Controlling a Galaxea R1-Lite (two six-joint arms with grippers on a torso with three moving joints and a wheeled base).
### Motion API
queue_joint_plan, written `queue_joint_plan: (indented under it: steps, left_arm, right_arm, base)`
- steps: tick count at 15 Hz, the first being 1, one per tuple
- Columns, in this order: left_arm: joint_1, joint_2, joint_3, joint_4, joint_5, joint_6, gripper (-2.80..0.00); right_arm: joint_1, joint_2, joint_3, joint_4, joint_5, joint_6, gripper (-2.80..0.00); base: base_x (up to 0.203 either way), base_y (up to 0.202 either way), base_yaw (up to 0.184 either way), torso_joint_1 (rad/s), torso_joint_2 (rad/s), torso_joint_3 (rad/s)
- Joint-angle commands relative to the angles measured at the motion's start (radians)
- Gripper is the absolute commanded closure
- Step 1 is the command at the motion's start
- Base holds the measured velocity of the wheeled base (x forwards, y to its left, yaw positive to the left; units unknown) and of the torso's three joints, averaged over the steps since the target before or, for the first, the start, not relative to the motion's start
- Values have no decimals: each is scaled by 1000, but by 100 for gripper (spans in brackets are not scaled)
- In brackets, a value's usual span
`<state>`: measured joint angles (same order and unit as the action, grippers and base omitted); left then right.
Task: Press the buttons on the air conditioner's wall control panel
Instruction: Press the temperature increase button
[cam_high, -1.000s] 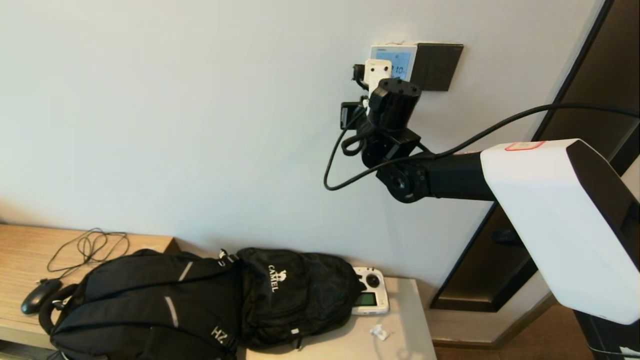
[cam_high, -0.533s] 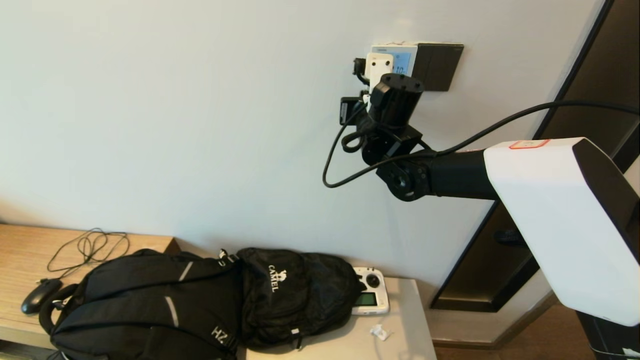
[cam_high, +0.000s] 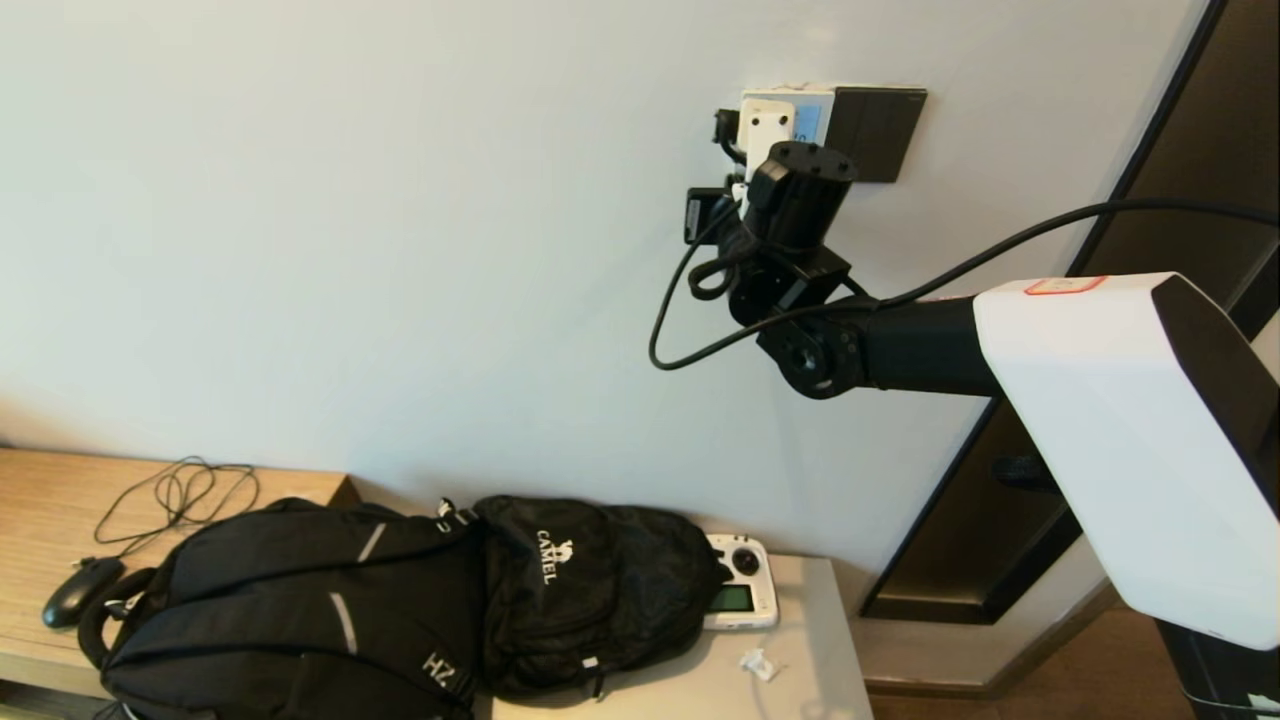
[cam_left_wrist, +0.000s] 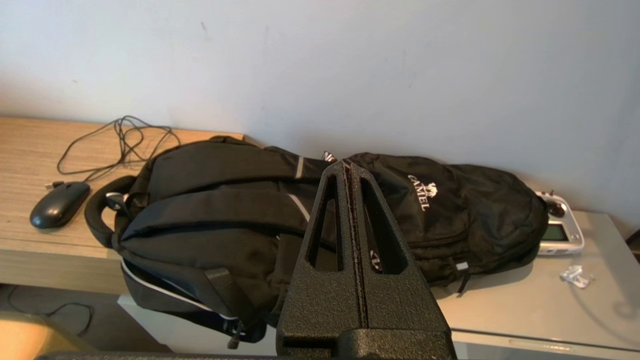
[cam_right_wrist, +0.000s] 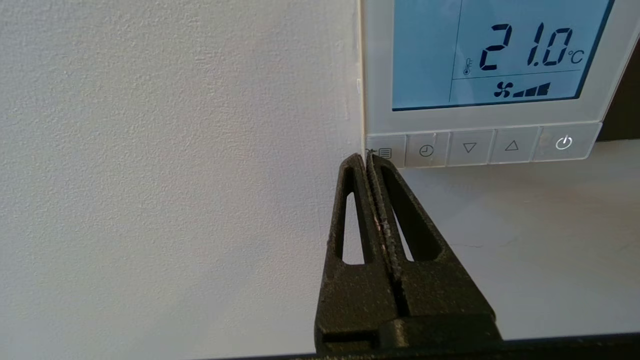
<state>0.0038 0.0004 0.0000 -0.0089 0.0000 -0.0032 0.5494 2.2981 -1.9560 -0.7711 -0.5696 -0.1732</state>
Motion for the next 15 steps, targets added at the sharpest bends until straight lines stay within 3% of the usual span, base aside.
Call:
queue_joint_plan:
  steps: [1,15]
  left_arm:
    - [1,-1,0,0,0,0,0]
    - [1,-1,0,0,0,0,0]
  right_arm:
    - [-2,6,0,-4,-1,-2,0]
    - [-37,3,-1,10,27,-2,0]
  base:
    - [0,0,0,0,0,0]
    - [0,0,0,0,0,0]
